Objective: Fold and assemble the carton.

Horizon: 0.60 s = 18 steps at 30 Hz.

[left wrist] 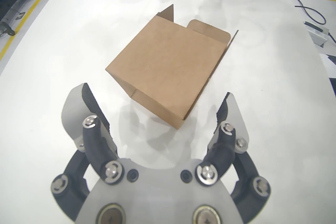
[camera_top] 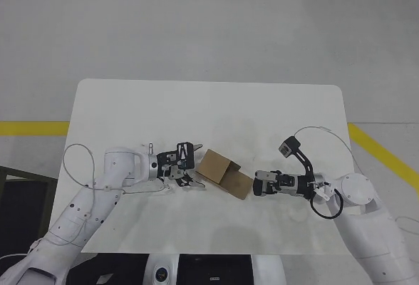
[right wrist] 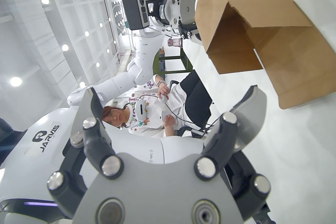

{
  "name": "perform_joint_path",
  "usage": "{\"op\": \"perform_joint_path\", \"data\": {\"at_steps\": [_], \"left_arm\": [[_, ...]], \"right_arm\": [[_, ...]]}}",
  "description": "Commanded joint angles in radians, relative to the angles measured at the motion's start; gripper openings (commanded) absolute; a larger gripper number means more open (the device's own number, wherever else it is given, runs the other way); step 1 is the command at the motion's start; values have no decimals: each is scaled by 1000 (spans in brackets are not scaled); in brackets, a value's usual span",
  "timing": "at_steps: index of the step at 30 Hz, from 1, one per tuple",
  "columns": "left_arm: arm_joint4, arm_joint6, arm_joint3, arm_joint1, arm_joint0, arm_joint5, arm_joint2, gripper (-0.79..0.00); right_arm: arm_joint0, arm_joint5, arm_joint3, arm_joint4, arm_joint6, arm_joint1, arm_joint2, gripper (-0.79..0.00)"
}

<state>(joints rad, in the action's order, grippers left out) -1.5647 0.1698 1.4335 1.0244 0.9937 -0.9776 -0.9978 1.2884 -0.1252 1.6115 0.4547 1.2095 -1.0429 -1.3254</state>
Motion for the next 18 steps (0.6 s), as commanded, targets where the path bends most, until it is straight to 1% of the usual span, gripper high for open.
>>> {"op": "perform_joint_path", "data": {"at_steps": [1,4,8,12,16,17,18], "left_arm": [[-9,23,-20,-1,-16,-35,4,0],[-17,47,-39,-6,-31,-35,28,0],[-9,72,-40,-22,-36,-35,51,0],[13,113,-19,-39,-26,-26,10,0],[8,140,-19,-41,-18,8,-5,0],[1,144,-25,-40,-22,6,1,0],[-13,149,-29,-39,-28,-1,11,0]], "right_arm": [[6,7,4,-3,-2,3,-9,0],[7,15,-1,-8,-13,6,-19,0],[-5,15,-22,-8,-25,6,-19,0],[-19,20,-11,-4,-21,3,12,0],[-9,16,11,-3,-46,-1,45,0],[-3,10,20,-8,-55,-2,51,-34],[5,7,28,-10,-66,-2,56,-262]]}}
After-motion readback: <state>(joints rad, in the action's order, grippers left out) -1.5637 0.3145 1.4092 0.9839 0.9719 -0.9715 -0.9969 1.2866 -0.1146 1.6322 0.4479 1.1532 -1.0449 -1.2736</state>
